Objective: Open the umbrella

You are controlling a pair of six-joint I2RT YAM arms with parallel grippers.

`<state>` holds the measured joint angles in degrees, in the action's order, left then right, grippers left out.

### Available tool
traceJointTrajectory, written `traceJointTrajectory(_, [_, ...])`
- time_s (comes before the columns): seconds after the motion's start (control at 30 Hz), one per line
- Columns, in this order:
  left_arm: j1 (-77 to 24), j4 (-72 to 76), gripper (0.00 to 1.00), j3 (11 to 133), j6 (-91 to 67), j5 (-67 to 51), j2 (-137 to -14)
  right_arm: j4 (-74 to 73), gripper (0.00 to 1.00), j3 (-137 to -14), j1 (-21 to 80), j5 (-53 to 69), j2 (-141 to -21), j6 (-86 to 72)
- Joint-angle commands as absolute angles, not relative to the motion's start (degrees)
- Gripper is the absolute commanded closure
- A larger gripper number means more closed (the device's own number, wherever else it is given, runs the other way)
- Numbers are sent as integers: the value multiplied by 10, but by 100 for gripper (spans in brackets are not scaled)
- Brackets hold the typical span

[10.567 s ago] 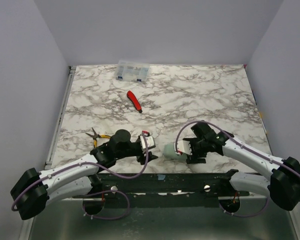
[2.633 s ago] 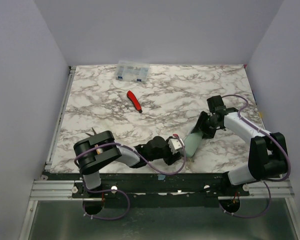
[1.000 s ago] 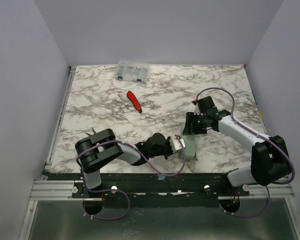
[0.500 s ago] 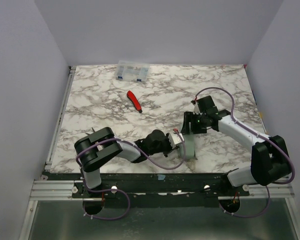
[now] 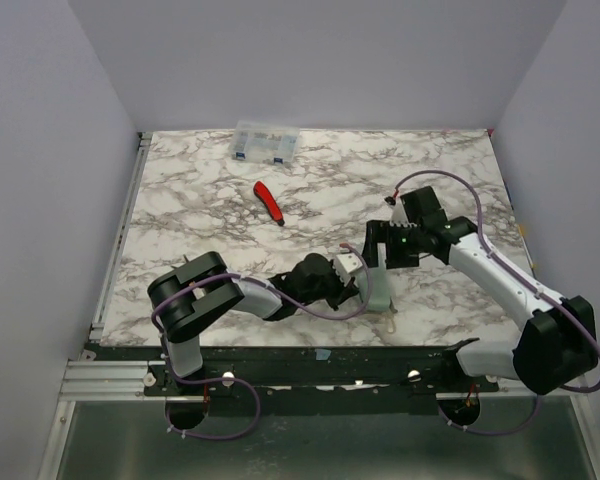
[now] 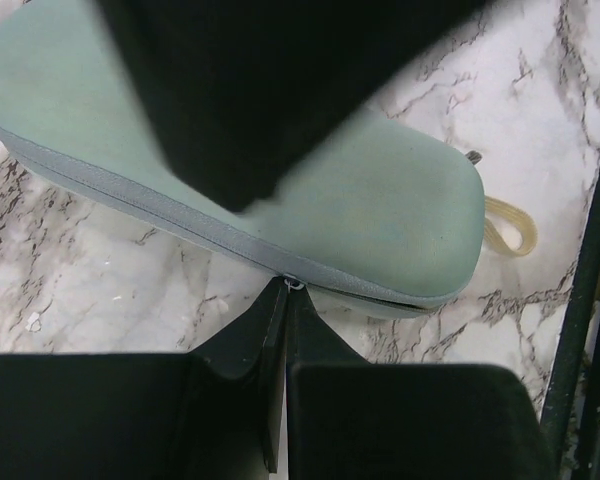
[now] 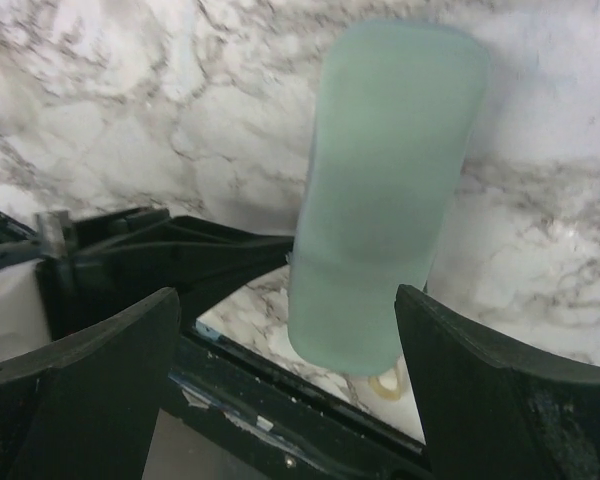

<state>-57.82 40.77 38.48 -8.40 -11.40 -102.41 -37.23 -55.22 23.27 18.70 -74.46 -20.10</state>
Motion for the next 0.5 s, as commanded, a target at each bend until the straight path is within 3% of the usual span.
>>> traceJointTrajectory(0.0, [-575,425,100,405,-122,-133,-1030,-439,10,-504,235,188,-738,-218])
traceJointTrajectory(0.23, [-573,423,100,414,-131,-138,-1032,-368,16,-444,234,195,-747,-232])
traceJointTrajectory(0.47, [-547,392,100,427,-142,-131,-1032,-346,40,-428,235,189,-784,-230])
